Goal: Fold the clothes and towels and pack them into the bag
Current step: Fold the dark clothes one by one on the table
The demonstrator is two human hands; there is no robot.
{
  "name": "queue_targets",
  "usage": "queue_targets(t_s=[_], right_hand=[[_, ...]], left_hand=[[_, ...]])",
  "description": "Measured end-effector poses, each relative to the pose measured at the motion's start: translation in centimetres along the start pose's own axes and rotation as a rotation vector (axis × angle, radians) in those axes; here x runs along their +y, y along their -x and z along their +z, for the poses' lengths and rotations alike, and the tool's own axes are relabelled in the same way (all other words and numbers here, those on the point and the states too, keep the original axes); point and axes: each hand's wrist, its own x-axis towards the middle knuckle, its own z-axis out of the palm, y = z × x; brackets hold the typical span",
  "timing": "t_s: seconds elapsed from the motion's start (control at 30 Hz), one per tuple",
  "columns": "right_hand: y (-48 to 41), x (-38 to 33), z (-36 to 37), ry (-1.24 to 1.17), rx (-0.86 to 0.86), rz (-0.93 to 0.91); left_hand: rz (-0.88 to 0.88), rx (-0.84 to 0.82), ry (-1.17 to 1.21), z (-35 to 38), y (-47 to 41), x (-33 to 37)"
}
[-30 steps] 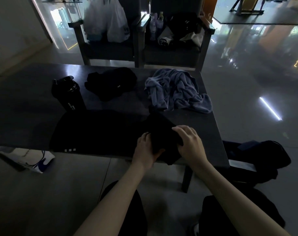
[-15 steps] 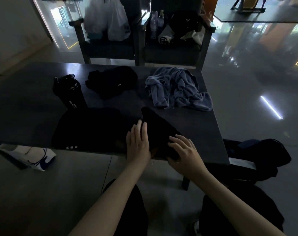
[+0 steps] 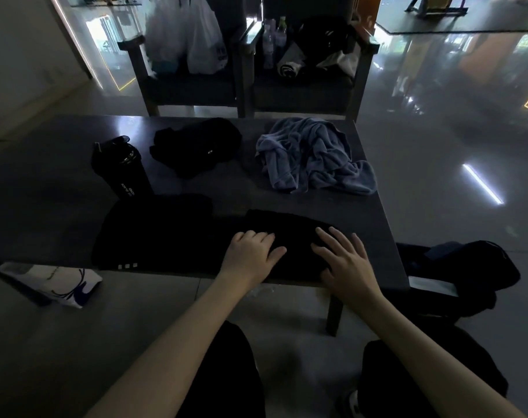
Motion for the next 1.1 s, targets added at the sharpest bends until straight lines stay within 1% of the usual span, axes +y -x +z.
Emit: queue_targets(t_s=[0.07,0.13,0.2,0.23,0.27,0.3,0.37,0.43,0.47,0.5,0.57,0.6,0.7,0.83,0.93,1.1], right_hand=[[0.0,0.2,0.0,-0.044,-0.032,-0.013],[0.1,0.7,0.0,-0.104,-0.053,-0.048],[0.1,1.2,0.3,-0.167,-0.045,-0.064],[0.1,1.3,0.1,-0.197,-0.028,-0.035],[0.0,1.2,0.1,-0.239,0.005,0.022],[-0.2,0.9,-0.2,-0.298,0.042,0.116],[-1.2,-0.1,-1.3,-0.406,0.140,0.300],[-3.0,-1.0,-2.0,-0.399,0.242,0.409],[-3.8,-1.3,-2.1,-0.388,0.227,0.451],[-4.6,-1.6,-2.0,-0.390,0.142,0.496],[-5.0,-2.0,-1.2,-0.396,-0.098,0.567],[-4.7,-2.1,-0.5,-0.369,-0.149,0.562],[-3.3,-2.0,0.4,-0.344,-0.134,0.528],[-3.3,-2.3,-0.3,-0.452,-0.139,0.643],[-3.8,-2.3,-1.2,-0.526,-0.205,0.771],[-5.5,-2.0,-3.0,-1.013,-0.191,1.080]], left_hand=[[-0.064,0.078,0.002,-0.8,-1.6,0.8],[-0.107,0.083,0.064,-1.5,-3.4,1.2],[-0.075,-0.033,0.116,-1.5,-4.6,1.6],[-0.056,-0.110,0.135,-1.2,-4.8,1.9],[-0.057,-0.166,0.164,-0.5,-4.6,2.1],[-0.079,-0.189,0.191,0.3,-4.1,2.3],[-0.136,-0.155,0.214,1.6,-3.1,2.7],[-0.181,-0.142,0.212,2.3,-2.6,2.9],[-0.195,-0.148,0.213,2.3,-2.5,3.0],[-0.206,-0.153,0.208,2.3,-2.5,3.0],[-0.219,-0.142,0.193,2.2,-2.3,3.1],[-0.227,-0.135,0.200,2.3,-2.1,3.1],[-0.261,-0.144,0.239,2.5,-1.9,3.3],[-0.287,-0.143,0.300,2.4,-2.1,3.3],[-0.325,-0.119,0.398,2.4,-2.1,2.7],[-0.400,-0.128,0.337,2.4,-2.2,1.7]])
